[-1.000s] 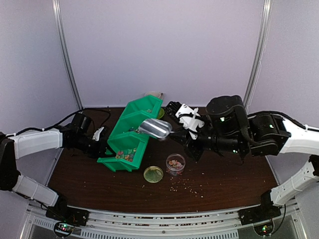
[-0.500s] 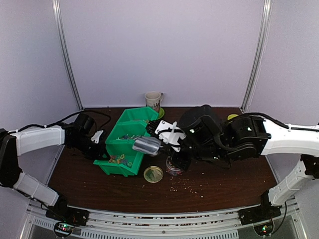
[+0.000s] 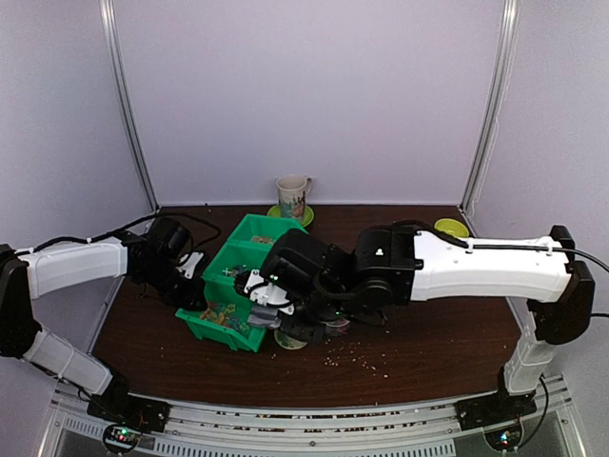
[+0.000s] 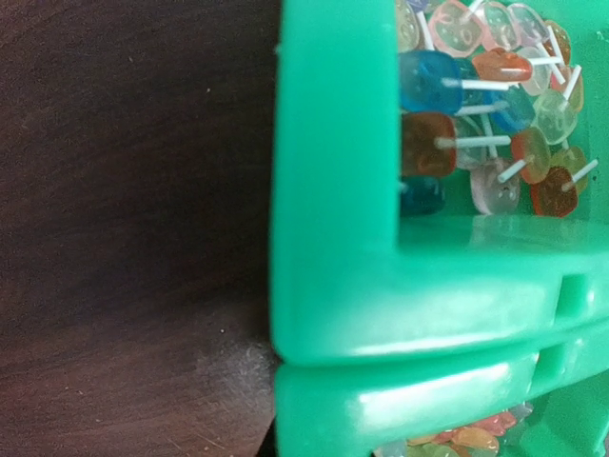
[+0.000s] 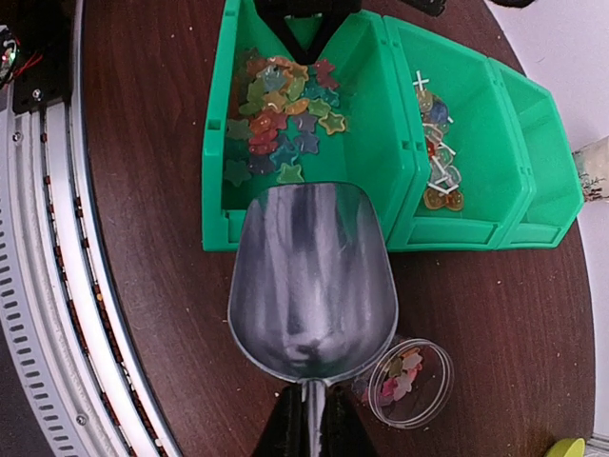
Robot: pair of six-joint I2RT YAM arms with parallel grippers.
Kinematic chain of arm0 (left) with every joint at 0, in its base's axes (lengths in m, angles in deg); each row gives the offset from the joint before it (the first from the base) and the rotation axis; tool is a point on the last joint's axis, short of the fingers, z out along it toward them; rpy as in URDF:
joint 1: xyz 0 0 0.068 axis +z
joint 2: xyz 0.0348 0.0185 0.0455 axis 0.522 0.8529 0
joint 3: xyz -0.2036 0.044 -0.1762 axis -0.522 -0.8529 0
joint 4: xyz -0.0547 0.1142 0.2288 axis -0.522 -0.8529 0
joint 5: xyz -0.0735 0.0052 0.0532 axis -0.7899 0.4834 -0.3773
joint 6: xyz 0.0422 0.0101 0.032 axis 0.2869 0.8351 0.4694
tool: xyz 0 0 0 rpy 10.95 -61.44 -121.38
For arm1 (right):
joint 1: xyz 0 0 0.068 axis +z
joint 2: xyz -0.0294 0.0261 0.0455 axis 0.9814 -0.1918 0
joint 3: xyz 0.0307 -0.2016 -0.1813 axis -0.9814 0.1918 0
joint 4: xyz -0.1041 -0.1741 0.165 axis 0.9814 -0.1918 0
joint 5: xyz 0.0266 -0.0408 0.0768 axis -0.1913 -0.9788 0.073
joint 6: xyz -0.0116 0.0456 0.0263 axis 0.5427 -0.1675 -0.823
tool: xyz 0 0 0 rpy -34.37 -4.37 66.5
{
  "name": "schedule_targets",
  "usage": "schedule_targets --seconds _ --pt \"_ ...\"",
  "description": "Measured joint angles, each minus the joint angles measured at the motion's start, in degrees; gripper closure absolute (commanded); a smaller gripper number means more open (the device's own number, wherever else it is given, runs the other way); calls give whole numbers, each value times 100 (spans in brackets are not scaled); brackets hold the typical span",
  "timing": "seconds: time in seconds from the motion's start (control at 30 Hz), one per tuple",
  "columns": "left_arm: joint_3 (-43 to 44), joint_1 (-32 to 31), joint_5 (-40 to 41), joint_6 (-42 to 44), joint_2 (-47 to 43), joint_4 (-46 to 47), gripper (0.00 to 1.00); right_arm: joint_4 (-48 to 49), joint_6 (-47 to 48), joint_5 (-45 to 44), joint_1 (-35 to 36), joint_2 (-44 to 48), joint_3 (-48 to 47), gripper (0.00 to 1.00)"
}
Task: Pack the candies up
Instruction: Scoop the fake candies from the plate.
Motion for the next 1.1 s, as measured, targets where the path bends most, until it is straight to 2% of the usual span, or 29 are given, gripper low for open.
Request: schedule_targets --seconds 0.4,1.1 --pt "81 -210 365 83 195 -201 100 -708 26 177 4 -1226 -1174 100" --pt "83 -446 1147 282 452 -136 100 -1108 31 514 -90 -2736 -2717 100"
